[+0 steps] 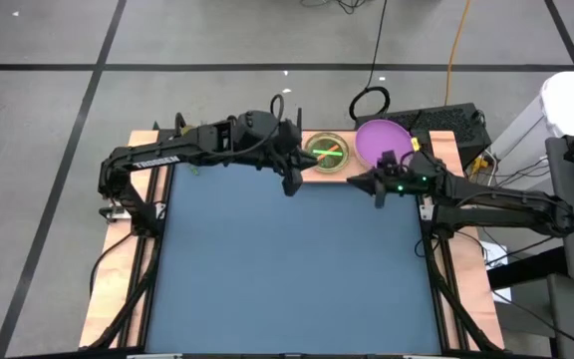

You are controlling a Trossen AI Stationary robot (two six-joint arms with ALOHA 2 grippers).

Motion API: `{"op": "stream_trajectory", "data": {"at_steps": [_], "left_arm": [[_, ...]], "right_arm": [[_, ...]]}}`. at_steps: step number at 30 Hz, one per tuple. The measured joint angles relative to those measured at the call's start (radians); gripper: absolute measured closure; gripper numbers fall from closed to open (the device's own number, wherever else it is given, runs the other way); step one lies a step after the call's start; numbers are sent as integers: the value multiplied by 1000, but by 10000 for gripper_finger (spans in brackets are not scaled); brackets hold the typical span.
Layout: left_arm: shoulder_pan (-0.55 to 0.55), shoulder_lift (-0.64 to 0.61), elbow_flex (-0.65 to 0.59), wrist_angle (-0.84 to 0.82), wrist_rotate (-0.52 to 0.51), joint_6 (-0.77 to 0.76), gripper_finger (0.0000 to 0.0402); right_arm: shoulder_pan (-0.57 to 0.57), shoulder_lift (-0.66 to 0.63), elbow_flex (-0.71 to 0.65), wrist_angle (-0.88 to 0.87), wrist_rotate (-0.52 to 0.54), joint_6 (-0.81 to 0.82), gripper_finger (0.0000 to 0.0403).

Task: Place and stack plates onto a shelf
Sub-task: Return to Home Position

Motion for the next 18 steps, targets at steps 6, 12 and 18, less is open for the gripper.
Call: {"op": "stream_trajectory", "data": {"at_steps": [6, 12, 18], "left_arm": [[-18, 10, 0, -21, -2, -25, 362], [-92, 17, -15, 18, -42, 53, 362], [-145, -16, -186, 226, -75, 131, 362]], "right_arm": [[0, -37, 0, 5, -123, -219, 400], [0, -86, 0, -3, -148, -386, 402], [22, -113, 0, -30, -1, -585, 403]]}}
